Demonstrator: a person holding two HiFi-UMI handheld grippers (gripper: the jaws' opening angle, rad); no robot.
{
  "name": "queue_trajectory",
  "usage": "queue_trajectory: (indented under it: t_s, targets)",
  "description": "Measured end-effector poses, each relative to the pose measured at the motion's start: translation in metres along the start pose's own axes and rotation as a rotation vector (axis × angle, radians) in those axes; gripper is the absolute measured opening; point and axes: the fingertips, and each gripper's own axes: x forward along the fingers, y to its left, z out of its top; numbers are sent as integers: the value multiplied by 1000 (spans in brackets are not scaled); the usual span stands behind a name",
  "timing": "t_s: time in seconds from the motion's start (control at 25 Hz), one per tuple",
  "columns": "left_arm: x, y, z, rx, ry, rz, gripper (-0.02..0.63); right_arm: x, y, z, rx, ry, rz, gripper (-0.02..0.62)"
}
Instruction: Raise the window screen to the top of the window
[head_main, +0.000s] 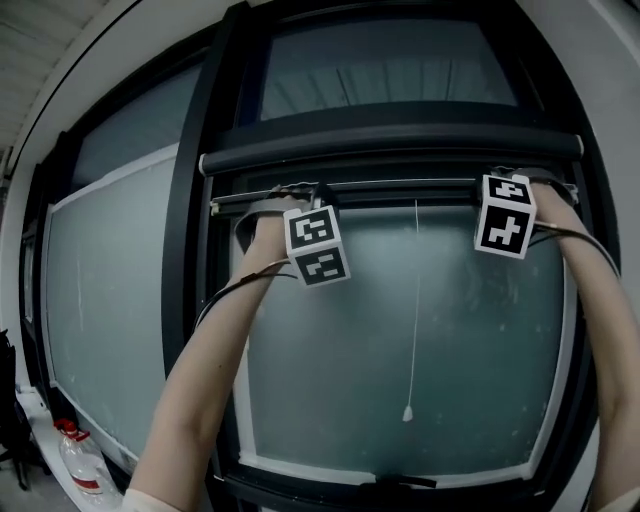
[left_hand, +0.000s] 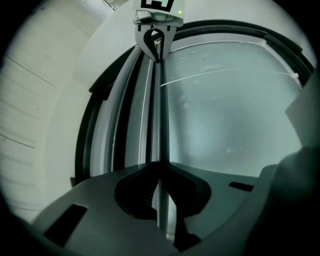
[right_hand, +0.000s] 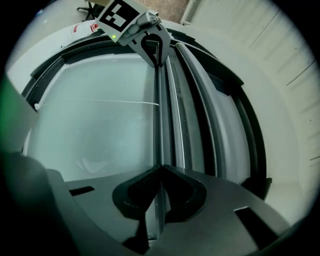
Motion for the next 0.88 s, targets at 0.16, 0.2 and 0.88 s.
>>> queue_trajectory:
  t_s: [0.16,0.2,0.88]
  targets:
    - [16,37,0,-10,36,102,18,9,-38,-1,6,11,-108,17]
    - [20,44,-1,-13,44,108,18,11,-46,-1,19,12,-131,17]
    - [-28,85,-10,-931,-402,183,40,-28,-82,-17,705,-354,-376,35]
